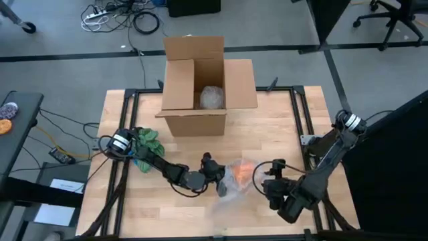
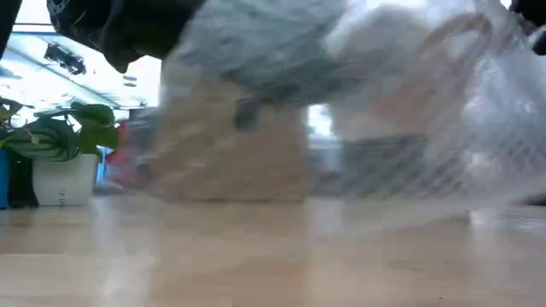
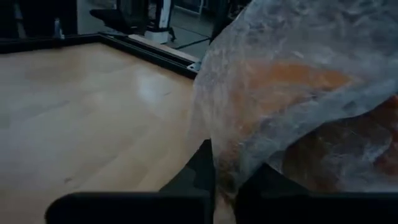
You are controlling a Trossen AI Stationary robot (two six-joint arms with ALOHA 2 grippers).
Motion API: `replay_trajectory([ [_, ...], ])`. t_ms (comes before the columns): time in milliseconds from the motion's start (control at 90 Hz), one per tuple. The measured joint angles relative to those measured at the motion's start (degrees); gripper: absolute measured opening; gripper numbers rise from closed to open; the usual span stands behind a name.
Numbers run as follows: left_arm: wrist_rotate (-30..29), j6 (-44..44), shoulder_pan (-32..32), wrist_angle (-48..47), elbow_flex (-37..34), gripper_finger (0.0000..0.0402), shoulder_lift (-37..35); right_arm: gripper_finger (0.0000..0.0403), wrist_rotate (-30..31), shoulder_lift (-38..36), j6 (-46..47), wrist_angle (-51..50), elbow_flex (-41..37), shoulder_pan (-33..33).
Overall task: Wrap mug
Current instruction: Wrap the orange mug with the bubble wrap
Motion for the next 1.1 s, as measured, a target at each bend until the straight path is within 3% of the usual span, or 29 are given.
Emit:
replay_trajectory([
  [144, 0.07, 1.46, 0.25, 0.32, 0.00, 0.0005, -0.36, 0.0196, -7.43, 0.14, 4.45, -0.45, -0.24, 0.88],
  [267, -0.14, 2.69, 0.30, 0.78, 0.00, 0.0005, -0.40, 0.0196, -8.16, -0.03, 7.09, -3.45, 2.73, 2.28],
  [356, -0.34, 2.87, 0.38, 0.84, 0.00, 0.0005, -0.40, 0.0196, -5.00, -0.04, 6.45, -4.99, 5.79, 2.82],
  [489, -0.59, 4.31, 0.80, 0.79, 0.00, 0.0005, -0.43, 0.0196, 7.09, -0.15, -0.60, -2.34, 8.10, 2.85],
  [678, -0.47, 6.92, 0.79, 0.60, 0.00, 0.0005, -1.21, 0.0196, 5.56, 0.80, -6.00, 0.00, 8.10, 0.09],
  [911, -0.75, 14.97, 0.59, -1.88, 0.00, 0.0005, -4.76, 0.0190, 24.56, 1.14, -13.83, 1.21, 8.01, -5.61],
  [989, -1.69, 16.89, 0.13, -3.73, -0.02, 0.0005, -6.01, 0.0188, 23.99, 1.08, -16.23, 4.04, 7.59, -9.01],
  [1100, -3.45, 18.89, -0.32, -7.39, -0.19, 0.0005, -7.95, 0.0185, 16.45, 1.00, -21.88, 11.96, 5.20, -12.62],
])
